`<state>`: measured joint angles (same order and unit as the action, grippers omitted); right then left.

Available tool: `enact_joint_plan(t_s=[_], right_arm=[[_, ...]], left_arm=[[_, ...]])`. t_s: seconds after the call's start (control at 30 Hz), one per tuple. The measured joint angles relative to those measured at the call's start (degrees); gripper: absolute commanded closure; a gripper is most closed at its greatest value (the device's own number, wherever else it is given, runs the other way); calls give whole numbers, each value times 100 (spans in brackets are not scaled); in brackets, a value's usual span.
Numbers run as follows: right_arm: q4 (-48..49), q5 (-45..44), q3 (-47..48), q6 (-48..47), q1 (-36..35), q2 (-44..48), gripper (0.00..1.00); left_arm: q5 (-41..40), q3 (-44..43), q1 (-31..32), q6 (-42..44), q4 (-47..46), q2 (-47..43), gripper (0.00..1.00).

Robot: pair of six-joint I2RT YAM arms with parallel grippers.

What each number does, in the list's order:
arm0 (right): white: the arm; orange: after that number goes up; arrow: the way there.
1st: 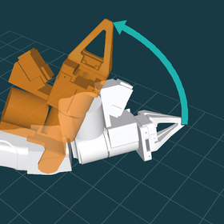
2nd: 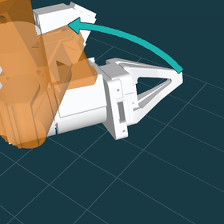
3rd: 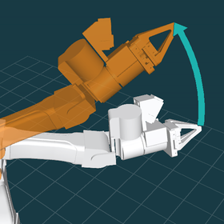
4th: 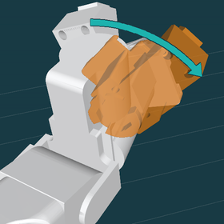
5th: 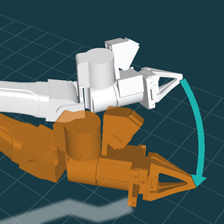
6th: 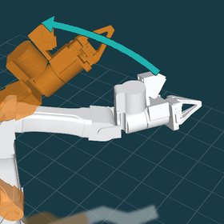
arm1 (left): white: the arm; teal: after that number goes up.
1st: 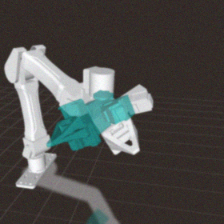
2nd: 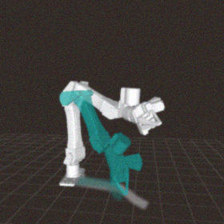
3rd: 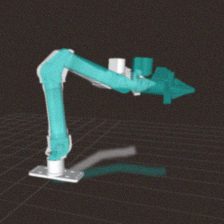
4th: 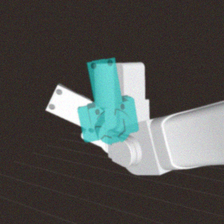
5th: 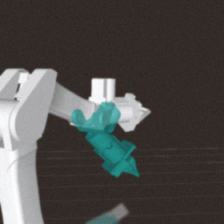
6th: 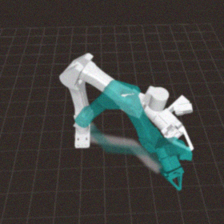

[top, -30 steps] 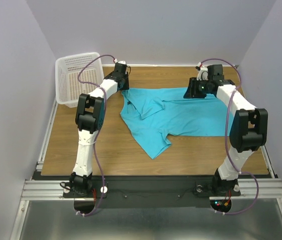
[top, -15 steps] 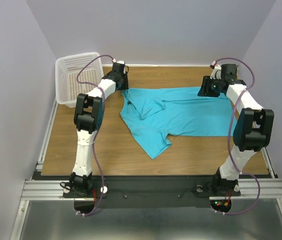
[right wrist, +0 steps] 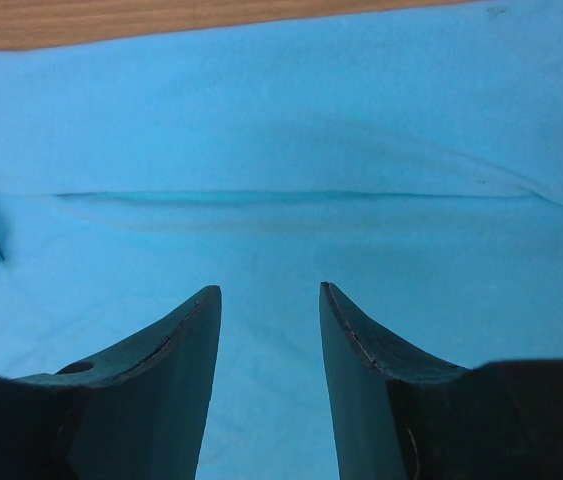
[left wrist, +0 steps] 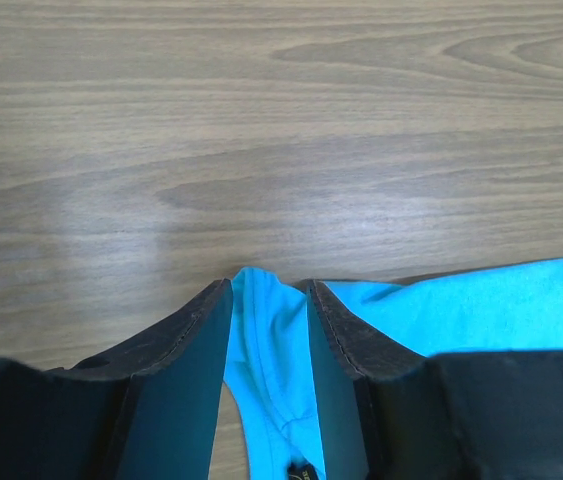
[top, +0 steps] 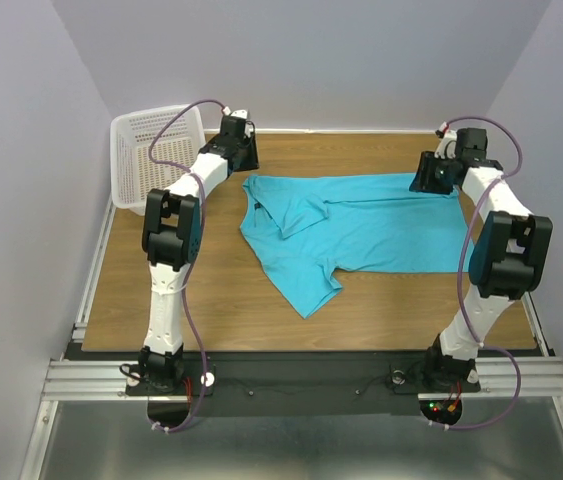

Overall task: Fold and stack the t-shirts
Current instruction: Fold the tshirt

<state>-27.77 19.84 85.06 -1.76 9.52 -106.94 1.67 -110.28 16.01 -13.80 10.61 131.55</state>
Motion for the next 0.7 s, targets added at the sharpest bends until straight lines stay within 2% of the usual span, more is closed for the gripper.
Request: enact_joint_plan(t_s=[0.4, 0.53, 0.7], right_arm=[[4, -63, 234, 0, 492, -208, 50], [0, -61, 251, 0, 651, -262, 50], [-7, -87, 306, -2, 778, -267, 50]], left_arm=[[133, -50, -33, 7, 251, 293, 61], [133, -151, -35, 31, 302, 444, 66], [142, -203, -35, 66, 323, 544, 79]])
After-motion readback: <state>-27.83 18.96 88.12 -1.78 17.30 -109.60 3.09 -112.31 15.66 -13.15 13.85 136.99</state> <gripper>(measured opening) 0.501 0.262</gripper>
